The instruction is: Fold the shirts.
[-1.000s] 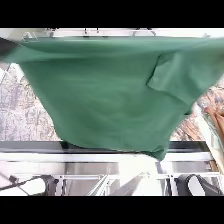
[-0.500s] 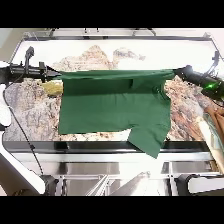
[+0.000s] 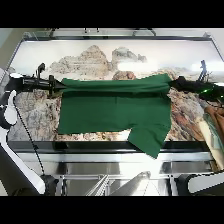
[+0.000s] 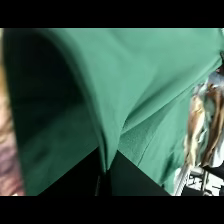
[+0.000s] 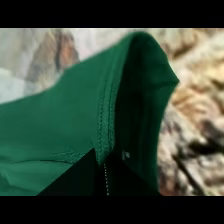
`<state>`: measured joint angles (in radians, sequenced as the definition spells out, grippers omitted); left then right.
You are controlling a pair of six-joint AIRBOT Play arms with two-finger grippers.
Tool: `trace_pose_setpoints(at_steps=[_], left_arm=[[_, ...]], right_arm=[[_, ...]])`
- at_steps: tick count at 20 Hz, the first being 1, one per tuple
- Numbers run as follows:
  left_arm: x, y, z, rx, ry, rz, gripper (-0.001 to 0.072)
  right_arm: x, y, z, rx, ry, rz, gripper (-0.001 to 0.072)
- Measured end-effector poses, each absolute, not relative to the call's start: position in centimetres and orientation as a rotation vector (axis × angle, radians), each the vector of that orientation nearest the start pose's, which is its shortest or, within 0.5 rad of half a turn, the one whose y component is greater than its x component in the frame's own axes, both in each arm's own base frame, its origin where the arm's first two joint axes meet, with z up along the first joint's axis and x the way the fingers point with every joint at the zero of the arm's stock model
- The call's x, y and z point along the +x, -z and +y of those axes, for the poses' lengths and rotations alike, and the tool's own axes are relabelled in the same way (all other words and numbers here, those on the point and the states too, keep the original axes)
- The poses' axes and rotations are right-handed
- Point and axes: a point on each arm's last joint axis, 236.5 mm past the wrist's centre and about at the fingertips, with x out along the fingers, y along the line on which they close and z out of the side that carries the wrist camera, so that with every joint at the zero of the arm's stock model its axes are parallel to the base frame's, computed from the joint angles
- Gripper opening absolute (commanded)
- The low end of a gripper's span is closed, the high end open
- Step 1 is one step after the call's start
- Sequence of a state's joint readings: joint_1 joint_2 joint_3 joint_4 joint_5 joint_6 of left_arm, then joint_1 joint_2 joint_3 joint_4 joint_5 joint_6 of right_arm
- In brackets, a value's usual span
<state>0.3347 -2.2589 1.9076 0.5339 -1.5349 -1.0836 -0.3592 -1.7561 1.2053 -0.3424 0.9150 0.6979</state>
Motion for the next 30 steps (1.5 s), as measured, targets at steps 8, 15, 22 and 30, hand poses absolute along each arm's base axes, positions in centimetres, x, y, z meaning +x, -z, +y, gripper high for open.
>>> trace_pose_setpoints(at_steps=[8, 15, 22, 30], left_arm=[[50.1, 10.1, -3.5, -0.845, 0.739, 1.354, 0.0285], [47.9, 3.3, -1.6, -0.862, 0.774, 1.391, 0.0283], [35.7, 6.8, 1.3, -0.836, 0.475, 1.661, 0.0284], [29.9, 12.1, -2.6, -0.788, 0.400, 1.739, 0.0271]], right_arm=[[49.8, 9.0, -0.5, 0.733, -0.353, 0.959, 0.0331], [46.1, 3.0, -2.3, 0.751, -0.416, 0.982, 0.0324], [34.9, 4.7, -2.3, 0.797, -0.315, 1.157, 0.0323], [31.4, 3.6, -1.1, 0.813, -0.298, 1.144, 0.0325]])
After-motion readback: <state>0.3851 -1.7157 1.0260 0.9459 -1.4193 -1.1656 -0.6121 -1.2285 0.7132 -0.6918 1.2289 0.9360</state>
